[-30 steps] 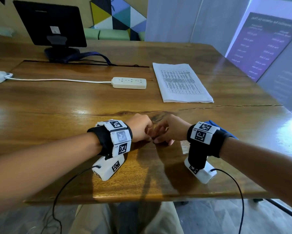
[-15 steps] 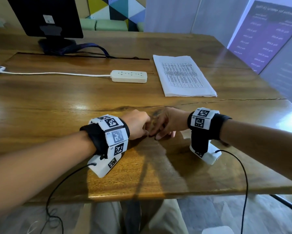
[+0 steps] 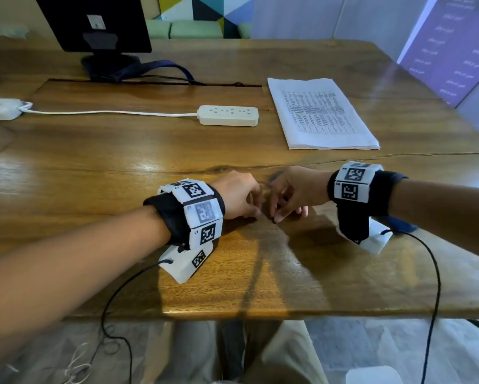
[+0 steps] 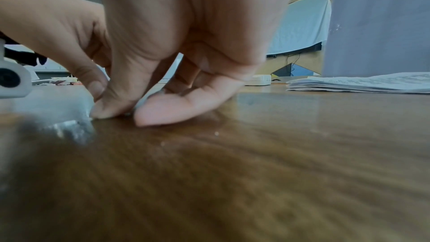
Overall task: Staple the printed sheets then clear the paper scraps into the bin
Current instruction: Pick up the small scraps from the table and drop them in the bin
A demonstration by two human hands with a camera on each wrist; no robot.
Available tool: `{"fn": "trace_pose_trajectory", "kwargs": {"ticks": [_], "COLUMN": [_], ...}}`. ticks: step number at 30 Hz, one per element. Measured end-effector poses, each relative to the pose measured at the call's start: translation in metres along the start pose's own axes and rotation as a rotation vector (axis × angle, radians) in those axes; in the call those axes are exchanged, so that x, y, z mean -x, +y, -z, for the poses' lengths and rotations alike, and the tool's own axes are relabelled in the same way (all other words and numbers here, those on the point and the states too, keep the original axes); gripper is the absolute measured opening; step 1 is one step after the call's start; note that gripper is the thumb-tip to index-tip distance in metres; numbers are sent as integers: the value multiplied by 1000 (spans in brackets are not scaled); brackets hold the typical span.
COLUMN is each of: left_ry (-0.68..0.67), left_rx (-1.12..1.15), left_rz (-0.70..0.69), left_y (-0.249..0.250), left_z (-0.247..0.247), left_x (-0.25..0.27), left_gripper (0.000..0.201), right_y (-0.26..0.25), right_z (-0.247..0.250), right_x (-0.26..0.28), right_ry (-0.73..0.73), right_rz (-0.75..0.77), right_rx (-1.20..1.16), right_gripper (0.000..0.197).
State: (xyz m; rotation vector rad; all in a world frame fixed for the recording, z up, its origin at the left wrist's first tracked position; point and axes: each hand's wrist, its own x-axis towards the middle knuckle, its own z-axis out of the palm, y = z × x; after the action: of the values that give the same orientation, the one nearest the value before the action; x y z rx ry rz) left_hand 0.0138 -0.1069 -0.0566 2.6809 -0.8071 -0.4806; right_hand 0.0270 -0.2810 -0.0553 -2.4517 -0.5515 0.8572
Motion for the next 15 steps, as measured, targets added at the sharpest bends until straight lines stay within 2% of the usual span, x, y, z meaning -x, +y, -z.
{"fn": "trace_pose_trajectory", "kwargs": {"ticks": [5, 10, 12, 15], "left_ry": [18, 40, 34, 30], "left_rx": [9, -37, -35, -34], "left_rz": [12, 16, 20, 30], "left_y": [0, 4, 5, 5], "left_z": [-1, -1, 1, 3], "left_x": [3, 6, 7, 10], "left_gripper": [14, 20, 19, 19], "right_y": [5, 3, 4, 8], "right_z": [-5, -6, -6, -4], "right_x": [3, 5, 7, 12], "right_ry": [44, 24, 32, 73], "right_rz": [-1, 3, 8, 6], "right_rx": [42, 122, 93, -58], "right_gripper": [10, 6, 2, 9]}}
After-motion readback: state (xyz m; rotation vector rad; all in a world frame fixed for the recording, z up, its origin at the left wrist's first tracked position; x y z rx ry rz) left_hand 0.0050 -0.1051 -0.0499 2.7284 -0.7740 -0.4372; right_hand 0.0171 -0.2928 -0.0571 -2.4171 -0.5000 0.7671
